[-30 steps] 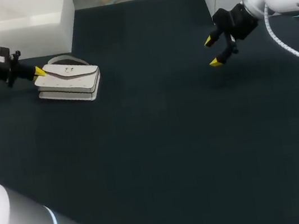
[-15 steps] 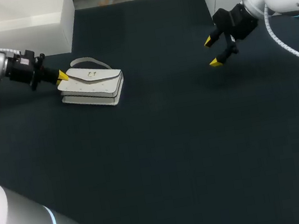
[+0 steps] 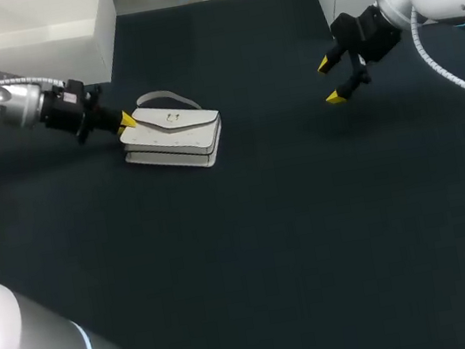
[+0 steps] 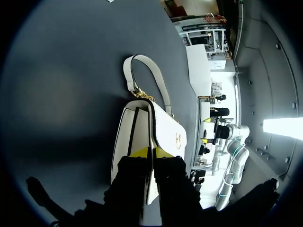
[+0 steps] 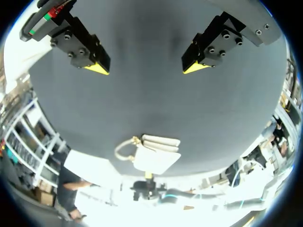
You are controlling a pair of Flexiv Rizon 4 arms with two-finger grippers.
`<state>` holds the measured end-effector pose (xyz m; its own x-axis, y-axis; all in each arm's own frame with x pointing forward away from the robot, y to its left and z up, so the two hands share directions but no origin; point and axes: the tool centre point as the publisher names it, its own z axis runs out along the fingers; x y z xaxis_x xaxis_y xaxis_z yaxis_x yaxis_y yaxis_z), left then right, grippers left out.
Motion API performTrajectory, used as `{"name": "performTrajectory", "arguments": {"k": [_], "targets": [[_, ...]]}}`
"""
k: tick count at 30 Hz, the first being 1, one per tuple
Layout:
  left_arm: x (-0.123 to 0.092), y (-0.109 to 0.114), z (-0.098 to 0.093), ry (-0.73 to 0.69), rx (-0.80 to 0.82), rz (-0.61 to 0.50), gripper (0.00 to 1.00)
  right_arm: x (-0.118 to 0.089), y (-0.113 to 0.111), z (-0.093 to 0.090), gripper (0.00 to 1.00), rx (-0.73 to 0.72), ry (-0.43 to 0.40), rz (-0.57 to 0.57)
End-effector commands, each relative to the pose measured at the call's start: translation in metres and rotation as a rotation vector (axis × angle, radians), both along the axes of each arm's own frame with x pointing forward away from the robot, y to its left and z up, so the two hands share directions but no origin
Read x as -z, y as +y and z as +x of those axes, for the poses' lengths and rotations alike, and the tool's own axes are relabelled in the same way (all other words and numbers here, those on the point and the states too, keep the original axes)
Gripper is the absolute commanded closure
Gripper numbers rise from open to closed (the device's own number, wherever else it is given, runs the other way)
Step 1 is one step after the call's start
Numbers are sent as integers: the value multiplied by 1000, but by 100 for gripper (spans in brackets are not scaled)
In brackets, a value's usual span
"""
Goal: Pick up the bag, open it, inspect its contents, close it, and place it on the opposite side
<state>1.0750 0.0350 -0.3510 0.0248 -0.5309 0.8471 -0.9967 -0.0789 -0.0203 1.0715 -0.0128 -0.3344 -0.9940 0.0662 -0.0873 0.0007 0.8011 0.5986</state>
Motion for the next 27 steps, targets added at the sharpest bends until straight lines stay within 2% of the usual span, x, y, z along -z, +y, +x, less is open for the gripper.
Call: {"name": "performTrajectory", "arguments": {"k": [1, 14, 27], "targets": [[-2, -15, -11, -228, -375, 24, 100, 1, 0, 1, 0, -1, 0, 1], [2, -53, -19, -251, -410, 6, 100, 1, 0, 1, 0, -1, 0, 1], [4, -73, -10, -234, -353, -19, 100, 1, 0, 1, 0, -1, 0, 1]]}}
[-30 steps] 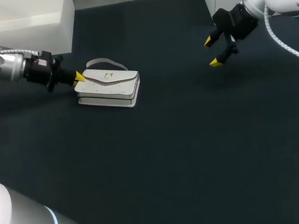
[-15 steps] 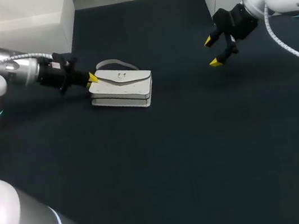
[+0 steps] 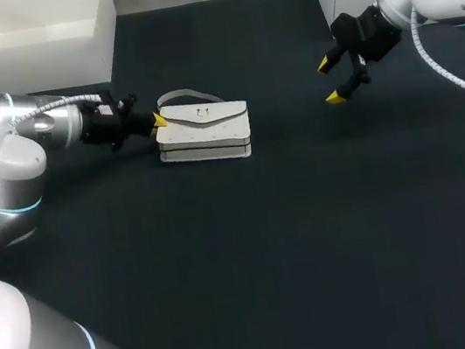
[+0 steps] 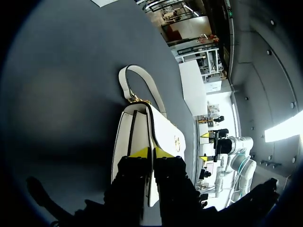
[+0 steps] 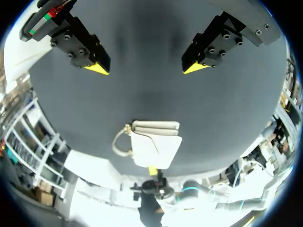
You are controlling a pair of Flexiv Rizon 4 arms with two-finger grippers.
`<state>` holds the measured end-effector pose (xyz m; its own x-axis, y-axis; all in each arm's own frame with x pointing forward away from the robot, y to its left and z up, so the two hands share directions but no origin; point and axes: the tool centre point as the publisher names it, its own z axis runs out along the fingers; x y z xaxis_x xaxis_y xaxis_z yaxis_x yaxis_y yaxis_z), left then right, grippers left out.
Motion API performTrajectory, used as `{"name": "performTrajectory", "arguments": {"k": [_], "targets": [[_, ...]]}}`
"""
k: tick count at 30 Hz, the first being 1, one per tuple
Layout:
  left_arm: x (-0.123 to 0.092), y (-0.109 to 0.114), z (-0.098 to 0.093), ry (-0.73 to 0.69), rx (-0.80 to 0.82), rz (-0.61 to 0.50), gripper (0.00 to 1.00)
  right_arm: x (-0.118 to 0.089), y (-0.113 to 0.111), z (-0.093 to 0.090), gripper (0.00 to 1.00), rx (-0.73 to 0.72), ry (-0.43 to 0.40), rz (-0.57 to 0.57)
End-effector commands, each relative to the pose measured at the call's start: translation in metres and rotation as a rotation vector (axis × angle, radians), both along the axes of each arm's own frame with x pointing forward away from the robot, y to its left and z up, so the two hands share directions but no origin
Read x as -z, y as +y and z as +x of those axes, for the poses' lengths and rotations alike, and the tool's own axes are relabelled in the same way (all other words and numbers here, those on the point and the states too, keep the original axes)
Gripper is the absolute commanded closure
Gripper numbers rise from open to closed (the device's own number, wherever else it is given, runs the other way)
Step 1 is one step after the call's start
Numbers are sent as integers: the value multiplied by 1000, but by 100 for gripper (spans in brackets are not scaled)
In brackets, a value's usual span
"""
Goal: Pick up the bag, open it, inspect its contents, close it, and place it on the opposite side
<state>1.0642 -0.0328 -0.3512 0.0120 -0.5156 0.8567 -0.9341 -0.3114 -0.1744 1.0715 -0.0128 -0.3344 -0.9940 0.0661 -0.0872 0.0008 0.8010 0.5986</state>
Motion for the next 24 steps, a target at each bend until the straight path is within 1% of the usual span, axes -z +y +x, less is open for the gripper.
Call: {"name": "performTrajectory", "arguments": {"k": [1, 9, 13, 14, 15, 16, 17, 19, 20, 22, 24], "targets": [[4, -7, 1, -73, -113, -7, 100, 1, 0, 1, 0, -1, 0, 1], [8, -19, 4, -58, -67, -16, 100, 1, 0, 1, 0, -1, 0, 1], [7, -21, 6, -51, -48, 5, 100, 1, 0, 1, 0, -1, 0, 1], [5, -22, 5, -54, -44, 14, 85, 1, 0, 1, 0, -1, 0, 1], [3, -22, 5, -54, -39, 25, 73, 1, 0, 1, 0, -1, 0, 1], [2, -22, 5, -52, -36, 32, 64, 1, 0, 1, 0, -1, 0, 1], [1, -22, 5, -52, -32, 32, 57, 1, 0, 1, 0, -1, 0, 1], [-1, -20, 4, -46, -22, 37, 25, 1, 0, 1, 0, -1, 0, 1], [-2, -19, 4, -41, -14, 43, 21, 1, 0, 1, 0, -1, 0, 1], [-5, -17, 3, -32, 5, 50, 20, 1, 0, 1, 0, -1, 0, 1], [-9, -15, 2, -12, 33, 76, 29, 1, 0, 1, 0, -1, 0, 1]]}}
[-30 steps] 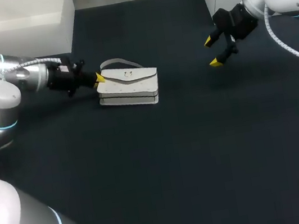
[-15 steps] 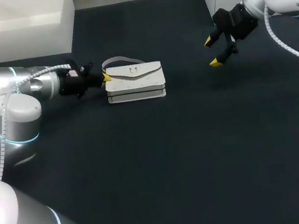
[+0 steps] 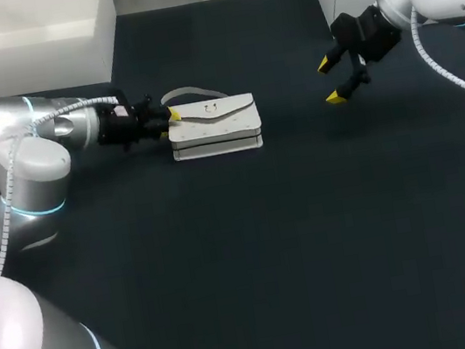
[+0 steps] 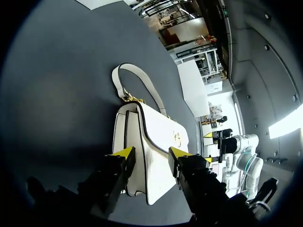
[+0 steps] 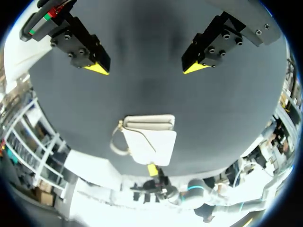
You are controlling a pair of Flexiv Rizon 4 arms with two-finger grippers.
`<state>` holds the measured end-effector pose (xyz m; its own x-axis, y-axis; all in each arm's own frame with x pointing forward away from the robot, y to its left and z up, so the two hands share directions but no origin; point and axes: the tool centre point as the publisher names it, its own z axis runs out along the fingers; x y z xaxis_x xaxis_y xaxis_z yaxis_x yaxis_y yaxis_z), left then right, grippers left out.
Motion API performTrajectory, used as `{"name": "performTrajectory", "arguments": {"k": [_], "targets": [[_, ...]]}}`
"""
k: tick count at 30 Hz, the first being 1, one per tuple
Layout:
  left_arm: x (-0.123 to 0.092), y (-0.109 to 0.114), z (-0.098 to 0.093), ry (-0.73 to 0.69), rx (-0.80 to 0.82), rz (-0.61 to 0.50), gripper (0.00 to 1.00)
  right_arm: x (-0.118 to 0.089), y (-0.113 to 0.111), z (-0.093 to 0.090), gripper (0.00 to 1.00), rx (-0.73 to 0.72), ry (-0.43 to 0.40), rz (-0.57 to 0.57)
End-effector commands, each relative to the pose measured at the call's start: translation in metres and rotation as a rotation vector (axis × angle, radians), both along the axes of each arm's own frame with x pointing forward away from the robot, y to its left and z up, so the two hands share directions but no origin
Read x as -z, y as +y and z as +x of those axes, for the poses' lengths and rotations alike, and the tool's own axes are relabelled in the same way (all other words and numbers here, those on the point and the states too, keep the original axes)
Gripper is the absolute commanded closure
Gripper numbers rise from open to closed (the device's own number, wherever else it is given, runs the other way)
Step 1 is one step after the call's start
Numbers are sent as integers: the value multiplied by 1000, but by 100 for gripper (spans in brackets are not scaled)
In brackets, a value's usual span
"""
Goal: Pick up the bag, open it, inspect its contents, close it, and place it on the opposite side
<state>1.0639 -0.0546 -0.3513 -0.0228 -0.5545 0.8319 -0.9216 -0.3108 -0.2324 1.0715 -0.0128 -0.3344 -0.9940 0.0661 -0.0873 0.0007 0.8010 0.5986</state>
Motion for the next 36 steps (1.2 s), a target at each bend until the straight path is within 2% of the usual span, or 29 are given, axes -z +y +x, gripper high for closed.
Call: {"name": "performTrajectory", "arguments": {"k": [1, 8, 9, 17, 27, 30, 36], "targets": [[-11, 8, 2, 38, 57, 34, 30, 1, 0, 1, 0, -1, 0, 1], [-15, 13, -3, 108, 182, 81, 40, 1, 0, 1, 0, -1, 0, 1], [-15, 14, -4, 121, 205, 94, 49, 1, 0, 1, 0, -1, 0, 1], [-12, 18, -4, 182, 339, 108, 55, 1, 0, 1, 0, -1, 0, 1], [-6, 15, -3, 215, 413, 101, 60, 1, 0, 1, 0, -1, 0, 1], [-5, 12, -3, 230, 441, 97, 66, 1, 0, 1, 0, -1, 0, 1], [-2, 7, -4, 254, 468, 103, 71, 1, 0, 1, 0, -1, 0, 1]]}}
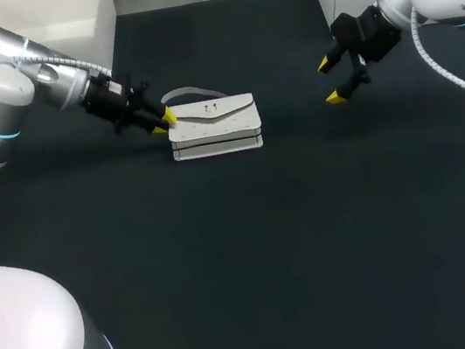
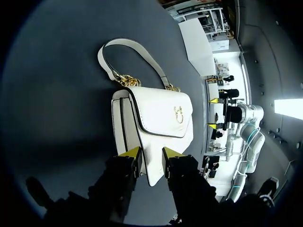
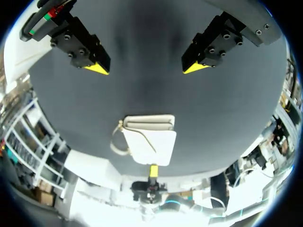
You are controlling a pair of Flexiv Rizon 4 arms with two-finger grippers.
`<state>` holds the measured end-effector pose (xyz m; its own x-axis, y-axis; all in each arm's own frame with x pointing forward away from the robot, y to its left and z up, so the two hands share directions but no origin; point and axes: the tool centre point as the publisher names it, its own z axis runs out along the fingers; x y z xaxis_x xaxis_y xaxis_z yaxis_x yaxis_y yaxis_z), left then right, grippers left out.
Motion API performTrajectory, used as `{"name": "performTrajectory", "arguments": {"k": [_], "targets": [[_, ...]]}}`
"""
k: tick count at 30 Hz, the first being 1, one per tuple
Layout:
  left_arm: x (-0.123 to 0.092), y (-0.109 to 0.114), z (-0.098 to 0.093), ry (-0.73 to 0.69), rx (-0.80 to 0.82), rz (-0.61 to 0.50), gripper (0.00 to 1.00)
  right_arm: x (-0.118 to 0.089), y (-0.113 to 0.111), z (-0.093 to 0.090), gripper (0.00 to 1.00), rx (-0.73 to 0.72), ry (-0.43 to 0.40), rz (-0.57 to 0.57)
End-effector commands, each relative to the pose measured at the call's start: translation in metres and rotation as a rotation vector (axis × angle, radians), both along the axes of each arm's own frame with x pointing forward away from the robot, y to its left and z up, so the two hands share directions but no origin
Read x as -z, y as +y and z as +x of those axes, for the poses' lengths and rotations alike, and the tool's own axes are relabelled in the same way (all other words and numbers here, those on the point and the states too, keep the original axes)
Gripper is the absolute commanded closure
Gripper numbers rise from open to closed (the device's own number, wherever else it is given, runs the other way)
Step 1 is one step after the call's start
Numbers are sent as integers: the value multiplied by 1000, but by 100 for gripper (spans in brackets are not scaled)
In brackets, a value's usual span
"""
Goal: Pick up the bag, open it, inspect its contents, close it, and place it on the opposite side
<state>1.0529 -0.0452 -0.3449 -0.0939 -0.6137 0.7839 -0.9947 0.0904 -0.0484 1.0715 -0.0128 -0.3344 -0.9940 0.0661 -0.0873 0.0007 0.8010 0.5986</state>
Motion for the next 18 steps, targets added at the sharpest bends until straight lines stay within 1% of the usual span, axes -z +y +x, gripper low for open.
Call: {"name": "performTrajectory", "arguments": {"k": [1, 4, 7, 9, 10, 13, 14, 16, 17, 18], "targets": [[5, -3, 6, 58, 71, 6, 71, 1, 0, 1, 0, -1, 0, 1], [7, -5, 6, 62, 74, 4, 71, 1, 0, 1, 0, -1, 0, 1], [9, -6, 5, 68, 65, 1, 76, 1, 0, 1, 0, -1, 0, 1], [9, -7, 5, 69, 55, 3, 84, 1, 0, 1, 0, -1, 0, 1], [10, -7, 4, 69, 54, 4, 91, 1, 0, 1, 0, -1, 0, 1], [11, -8, 4, 70, 46, 8, 95, 1, 0, 1, 0, -1, 0, 1], [12, -8, 3, 71, 36, 8, 95, 1, 0, 1, 0, -1, 0, 1], [13, -8, 3, 71, 32, 7, 93, 1, 0, 1, 0, -1, 0, 1], [14, -8, 3, 72, 28, 6, 89, 1, 0, 1, 0, -1, 0, 1], [14, -8, 3, 74, 23, 5, 84, 1, 0, 1, 0, -1, 0, 1]]}}
